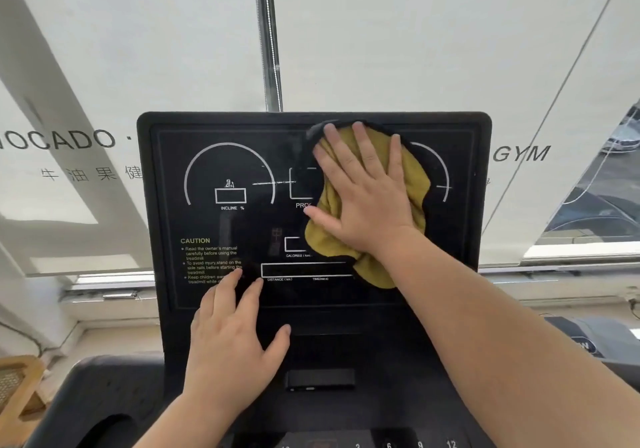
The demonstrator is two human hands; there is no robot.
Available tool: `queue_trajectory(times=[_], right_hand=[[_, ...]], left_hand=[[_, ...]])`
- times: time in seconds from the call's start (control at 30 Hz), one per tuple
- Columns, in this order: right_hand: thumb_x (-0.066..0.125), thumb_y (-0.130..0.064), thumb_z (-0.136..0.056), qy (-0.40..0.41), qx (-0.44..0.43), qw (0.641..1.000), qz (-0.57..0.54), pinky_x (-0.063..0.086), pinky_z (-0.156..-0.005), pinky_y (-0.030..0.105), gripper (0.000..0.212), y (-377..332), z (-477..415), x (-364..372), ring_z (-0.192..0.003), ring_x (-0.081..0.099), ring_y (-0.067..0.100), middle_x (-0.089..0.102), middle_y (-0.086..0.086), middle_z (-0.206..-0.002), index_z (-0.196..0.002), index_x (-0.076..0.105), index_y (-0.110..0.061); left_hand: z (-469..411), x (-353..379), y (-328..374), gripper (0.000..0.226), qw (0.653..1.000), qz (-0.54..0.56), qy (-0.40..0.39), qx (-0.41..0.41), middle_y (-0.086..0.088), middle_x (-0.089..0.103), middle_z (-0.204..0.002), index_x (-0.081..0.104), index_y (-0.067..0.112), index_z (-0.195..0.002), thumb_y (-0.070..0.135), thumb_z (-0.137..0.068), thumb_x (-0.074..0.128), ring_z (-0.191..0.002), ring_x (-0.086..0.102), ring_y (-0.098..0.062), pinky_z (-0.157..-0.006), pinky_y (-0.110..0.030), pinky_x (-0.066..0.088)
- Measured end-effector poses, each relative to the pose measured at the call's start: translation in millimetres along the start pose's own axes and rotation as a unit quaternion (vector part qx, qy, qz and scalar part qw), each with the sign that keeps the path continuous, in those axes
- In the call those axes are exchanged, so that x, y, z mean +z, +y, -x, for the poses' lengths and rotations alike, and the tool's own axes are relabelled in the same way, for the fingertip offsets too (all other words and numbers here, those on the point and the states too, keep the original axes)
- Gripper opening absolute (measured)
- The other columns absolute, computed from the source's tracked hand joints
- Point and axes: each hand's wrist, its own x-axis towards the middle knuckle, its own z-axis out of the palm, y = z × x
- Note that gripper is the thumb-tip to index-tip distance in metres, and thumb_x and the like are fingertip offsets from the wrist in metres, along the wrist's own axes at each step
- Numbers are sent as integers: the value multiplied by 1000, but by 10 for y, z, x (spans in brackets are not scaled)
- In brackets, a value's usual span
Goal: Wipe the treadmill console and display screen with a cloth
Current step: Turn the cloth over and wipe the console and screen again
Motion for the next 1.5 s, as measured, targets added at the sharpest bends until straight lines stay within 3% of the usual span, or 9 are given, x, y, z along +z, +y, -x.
queue_trajectory(times=[0.17, 0.3, 0.37, 0.5, 0.77, 0.87, 1.07, 1.3, 1.5], right_hand=[[28, -78, -93, -4, 314, 946, -81, 0, -123, 68, 92, 668, 240, -74, -159, -7, 31, -7, 0, -173, -164, 2, -27], [25, -75, -94, 16, 413, 903, -116, 4, -120, 71, 92, 310, 116, -83, -158, -6, 37, -7, 7, -173, -165, 6, -19], [27, -76, -93, 8, 366, 924, -109, 2, -120, 73, 93, -8, 57, -65, -158, -5, 40, -5, 9, -173, -163, 16, -17], [35, -79, -91, -28, 92, 994, -58, -2, -119, 73, 92, -511, 298, 80, -158, -5, 37, -1, 4, -173, -163, 20, -24], [50, -74, -88, -34, -92, 995, -11, 2, -123, 68, 86, 157, 1426, 347, -159, 11, 32, 18, -2, -171, -158, 33, -28], [54, -75, -85, -34, -40, 999, 5, 3, -122, 69, 86, 659, 1497, 295, -157, 15, 36, 18, 1, -171, -152, 39, -24], [38, -74, -90, -85, 282, 954, -49, 4, -124, 66, 97, 419, 1353, 195, -155, -1, 49, -1, 17, -171, -156, 30, -4], [62, -54, -88, 58, 116, 962, -239, 6, -126, 50, 73, -636, 1702, 477, -153, 13, 47, 31, 17, -162, -140, 57, -3], [59, -64, -84, -43, 174, 972, -149, 1, -123, 58, 77, -163, 2308, 483, -154, 11, 47, 20, 14, -168, -141, 50, -13]], left_hand=[[-15, -32, 30, 78, 999, -31, -1, 21, -12, 43, -148, 59, 14, -135, 61, -74, 55, -127, 45, -32, -97, -55, 50], [-48, -27, 116, 78, 999, -26, 0, 23, -12, 42, -149, 58, 14, -136, 59, -73, 58, -128, 45, -33, -99, -56, 49], [-36, -19, 183, 73, 999, 3, 18, 34, -12, 45, -148, 60, 13, -133, 57, -75, 57, -128, 46, -32, -100, -55, 47], [65, 37, 281, 51, 990, 74, 81, 87, -11, 55, -131, 68, 11, -109, 48, -75, 62, -119, 53, -31, -96, -49, 49], [179, 267, 414, 51, 993, 32, 9, 110, -13, 55, -135, 68, 13, -109, 50, -74, 61, -117, 56, -36, -94, -52, 49], [239, 296, 402, 51, 993, 23, -26, 112, -12, 51, -142, 68, 15, -111, 50, -75, 60, -122, 54, -36, -95, -52, 49], [405, 328, 342, 51, 992, 20, -50, 118, -11, 52, -143, 69, 17, -112, 51, -74, 64, -124, 54, -36, -95, -52, 48], [536, 370, 256, 54, 990, 6, -75, 118, -9, 53, -142, 67, 17, -117, 50, -74, 64, -127, 52, -33, -97, -50, 47], [567, 373, 189, 59, 990, -4, -84, 114, -9, 53, -142, 65, 16, -122, 51, -75, 61, -127, 52, -34, -98, -50, 46]])
